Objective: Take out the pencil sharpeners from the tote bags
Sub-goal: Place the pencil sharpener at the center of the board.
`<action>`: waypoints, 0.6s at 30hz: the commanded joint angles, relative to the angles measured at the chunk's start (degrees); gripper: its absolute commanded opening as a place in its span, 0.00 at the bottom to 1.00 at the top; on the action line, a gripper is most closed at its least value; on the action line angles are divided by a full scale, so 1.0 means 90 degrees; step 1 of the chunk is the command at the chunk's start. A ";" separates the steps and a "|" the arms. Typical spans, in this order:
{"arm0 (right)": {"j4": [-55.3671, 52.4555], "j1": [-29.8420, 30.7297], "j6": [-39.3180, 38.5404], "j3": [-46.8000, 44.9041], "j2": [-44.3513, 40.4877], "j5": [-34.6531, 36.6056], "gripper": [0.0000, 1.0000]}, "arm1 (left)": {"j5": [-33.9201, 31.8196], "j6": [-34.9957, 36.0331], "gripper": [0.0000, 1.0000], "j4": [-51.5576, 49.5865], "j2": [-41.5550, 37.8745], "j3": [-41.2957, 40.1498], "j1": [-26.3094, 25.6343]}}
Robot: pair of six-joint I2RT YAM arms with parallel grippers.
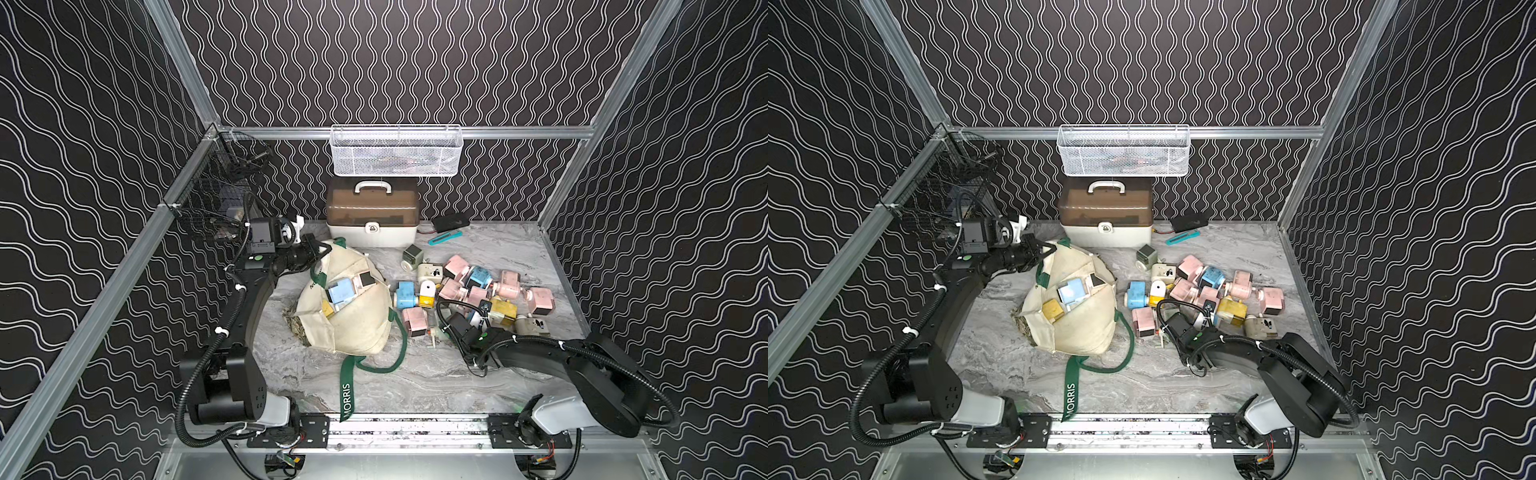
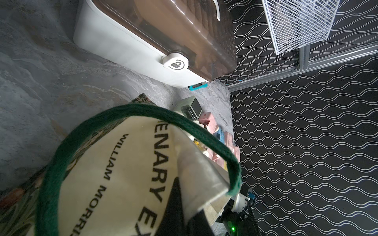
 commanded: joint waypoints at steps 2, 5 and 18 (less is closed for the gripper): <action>0.0262 -0.0022 -0.0101 0.0088 0.0065 -0.0104 0.79 | 0.0077 -0.0002 0.00 0.0304 -0.0022 0.0029 0.0009; 0.0153 -0.0021 -0.0134 0.0107 -0.0030 -0.0139 0.88 | 0.0089 -0.0001 0.00 0.0294 -0.0009 0.0037 0.0004; -0.1243 0.0945 -0.0564 0.0696 -0.2008 0.0043 0.89 | 0.0049 0.0011 0.00 0.0284 -0.0014 0.0033 0.0004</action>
